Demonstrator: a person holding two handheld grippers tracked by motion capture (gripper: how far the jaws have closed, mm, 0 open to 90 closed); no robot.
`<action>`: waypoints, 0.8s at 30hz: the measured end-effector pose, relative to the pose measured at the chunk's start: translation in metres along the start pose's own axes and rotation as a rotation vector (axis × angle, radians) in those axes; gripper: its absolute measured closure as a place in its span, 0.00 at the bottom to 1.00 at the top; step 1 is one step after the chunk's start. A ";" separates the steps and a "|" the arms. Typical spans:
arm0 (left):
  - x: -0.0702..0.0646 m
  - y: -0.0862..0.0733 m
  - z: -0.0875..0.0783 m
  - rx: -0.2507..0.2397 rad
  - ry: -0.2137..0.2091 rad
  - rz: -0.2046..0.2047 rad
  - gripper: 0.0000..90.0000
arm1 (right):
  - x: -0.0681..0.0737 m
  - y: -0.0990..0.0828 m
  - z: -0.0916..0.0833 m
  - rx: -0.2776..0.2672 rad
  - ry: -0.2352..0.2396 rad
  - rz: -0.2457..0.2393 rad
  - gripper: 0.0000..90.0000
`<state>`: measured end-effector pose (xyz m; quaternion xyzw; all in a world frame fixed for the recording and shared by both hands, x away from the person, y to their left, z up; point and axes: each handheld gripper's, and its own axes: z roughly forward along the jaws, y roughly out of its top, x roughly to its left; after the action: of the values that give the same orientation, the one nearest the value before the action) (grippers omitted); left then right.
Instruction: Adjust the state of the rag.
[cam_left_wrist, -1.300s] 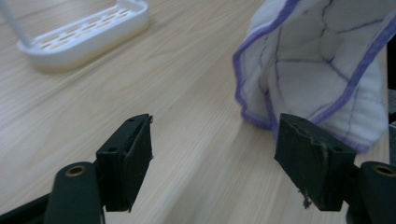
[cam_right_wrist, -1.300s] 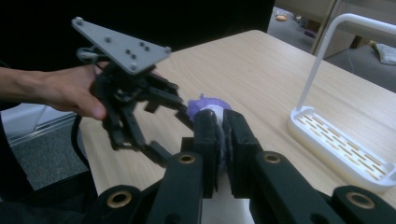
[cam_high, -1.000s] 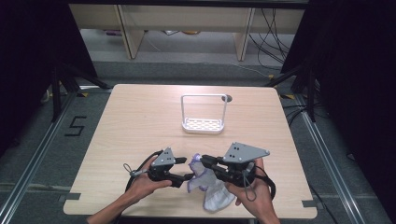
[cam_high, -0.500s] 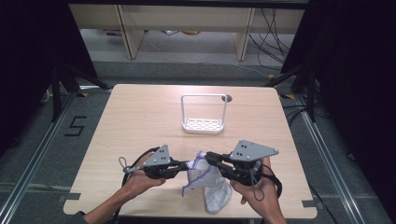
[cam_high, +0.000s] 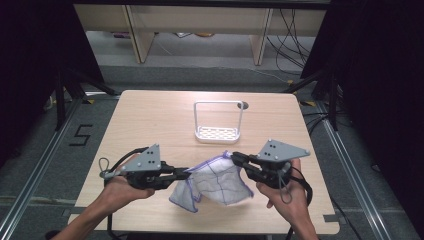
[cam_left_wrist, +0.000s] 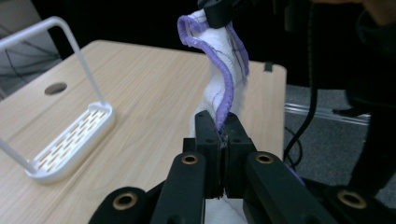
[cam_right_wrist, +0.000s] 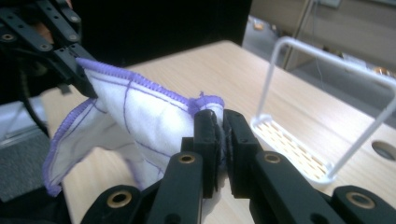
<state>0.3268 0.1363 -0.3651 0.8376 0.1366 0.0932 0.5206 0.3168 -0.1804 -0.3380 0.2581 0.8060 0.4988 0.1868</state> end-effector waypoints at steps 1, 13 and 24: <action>0.004 -0.004 0.006 0.008 0.013 -0.007 0.97 | -0.009 -0.005 0.013 0.036 -0.030 0.002 0.94; 0.071 -0.076 0.087 0.163 0.154 -0.104 0.95 | -0.067 -0.073 0.119 0.293 -0.072 0.135 0.94; 0.092 -0.091 0.094 0.146 0.236 -0.234 0.59 | -0.087 -0.089 0.145 0.379 -0.151 0.202 0.62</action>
<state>0.4294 0.1248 -0.4868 0.8349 0.2997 0.1194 0.4459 0.4466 -0.1626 -0.4771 0.4045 0.8392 0.3337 0.1439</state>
